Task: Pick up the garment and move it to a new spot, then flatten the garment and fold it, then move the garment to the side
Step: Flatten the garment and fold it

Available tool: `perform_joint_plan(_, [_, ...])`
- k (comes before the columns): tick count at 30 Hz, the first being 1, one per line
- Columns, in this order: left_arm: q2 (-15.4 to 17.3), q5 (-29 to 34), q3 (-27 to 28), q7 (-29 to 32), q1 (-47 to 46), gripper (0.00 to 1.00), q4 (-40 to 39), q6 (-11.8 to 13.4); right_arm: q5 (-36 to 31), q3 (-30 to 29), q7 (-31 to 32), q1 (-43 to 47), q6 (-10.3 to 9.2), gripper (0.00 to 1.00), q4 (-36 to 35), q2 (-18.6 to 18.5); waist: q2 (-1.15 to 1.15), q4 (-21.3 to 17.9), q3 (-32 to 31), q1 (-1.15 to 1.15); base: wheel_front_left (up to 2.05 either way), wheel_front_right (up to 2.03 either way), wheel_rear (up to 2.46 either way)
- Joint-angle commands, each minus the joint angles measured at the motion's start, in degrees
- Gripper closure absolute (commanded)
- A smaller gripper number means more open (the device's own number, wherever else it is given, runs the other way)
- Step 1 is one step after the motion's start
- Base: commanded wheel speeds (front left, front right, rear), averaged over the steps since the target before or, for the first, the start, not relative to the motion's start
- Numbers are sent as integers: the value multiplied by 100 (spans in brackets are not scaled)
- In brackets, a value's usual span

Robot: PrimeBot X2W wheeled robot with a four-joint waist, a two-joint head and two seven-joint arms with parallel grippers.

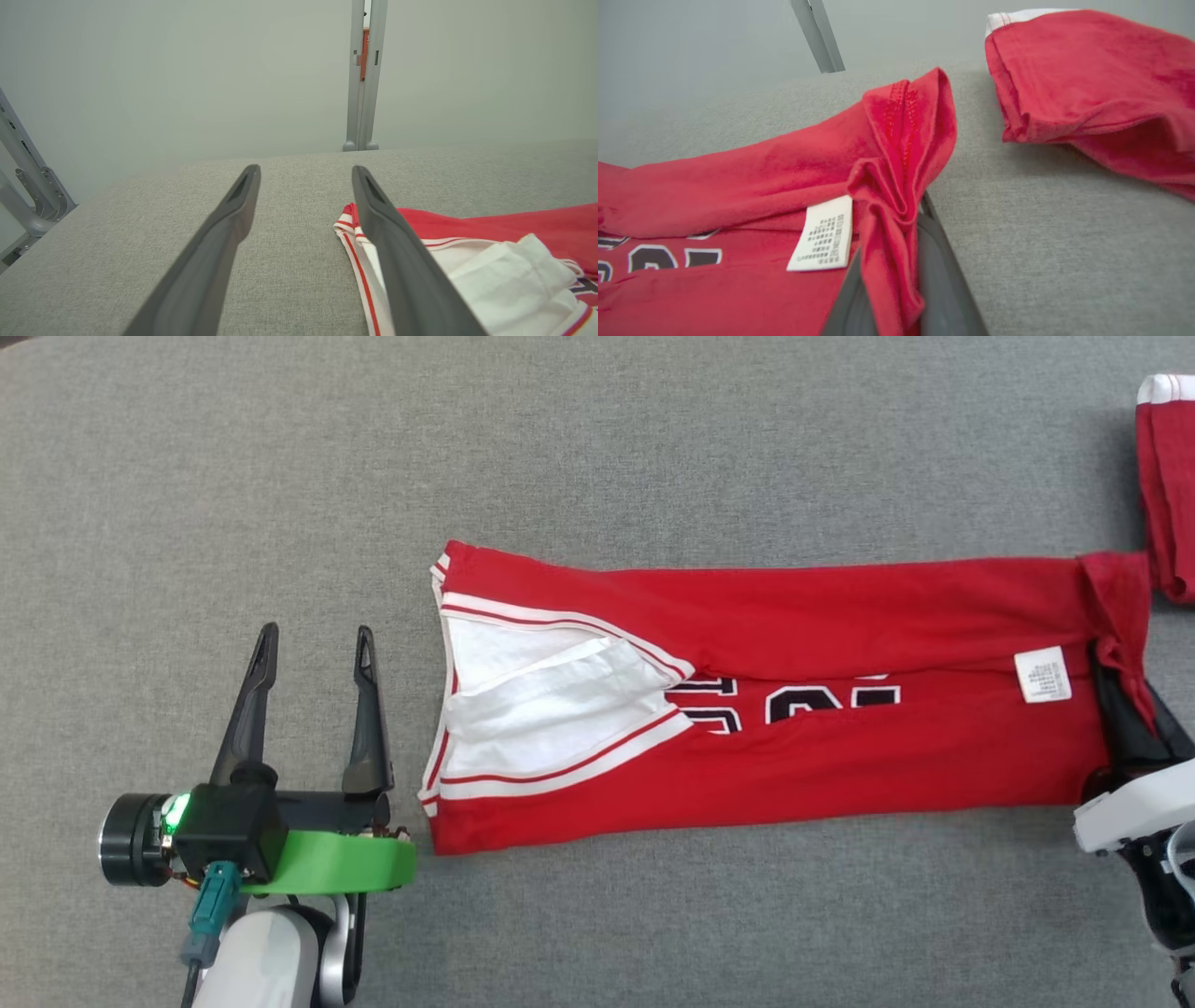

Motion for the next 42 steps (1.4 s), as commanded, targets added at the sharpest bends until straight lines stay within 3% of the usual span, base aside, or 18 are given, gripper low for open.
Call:
perform_joint_plan(1, [-11,40,32,-17,65,0,11,-27,57,-53,94,-44,-14,100,-174,-52,0,-41,-48,0,0,0,0])
perform_joint_plan(7, [-56,49,30,-17,143,0,74,-84,163,207,1098,-336,-11,100,-1483,78,0,-73,-175,0,0,0,0])
perform_joint_plan(13, [-101,71,-12,-17,56,0,118,-149,375,963,2072,-752,-8,100,-2304,858,0,30,-198,0,0,0,0])
perform_joint_plan(20, [-220,116,-124,-17,-138,0,125,-243,480,2023,2172,-1337,-8,100,-1750,1950,0,374,26,0,0,0,0])
perform_joint_plan(24, [-298,120,-199,-17,-238,0,181,-311,566,2449,1857,-1602,-8,100,-1083,2215,0,602,166,0,0,0,0])
perform_joint_plan(31, [-407,141,-268,-17,-358,0,244,-354,823,3051,1307,-1926,-7,100,-139,2292,0,820,299,0,0,0,0])
perform_joint_plan(32, [-420,145,-258,-16,-364,0,247,-353,853,3153,1219,-1976,-7,53,-51,2296,0,823,307,0,0,0,0])
perform_joint_plan(33, [-428,139,-247,-16,-365,0,250,-352,902,3230,1146,-2012,-7,13,3,2298,0,822,312,0,0,0,0])
perform_joint_plan(34, [-436,144,-228,-16,-364,0,254,-350,957,3331,1046,-2080,-7,0,43,2298,0,813,319,0,0,0,0])
perform_joint_plan(42, [-457,205,-101,-16,-379,0,237,-358,1012,3711,191,-2451,-7,0,-126,2268,0,649,315,0,0,0,0])
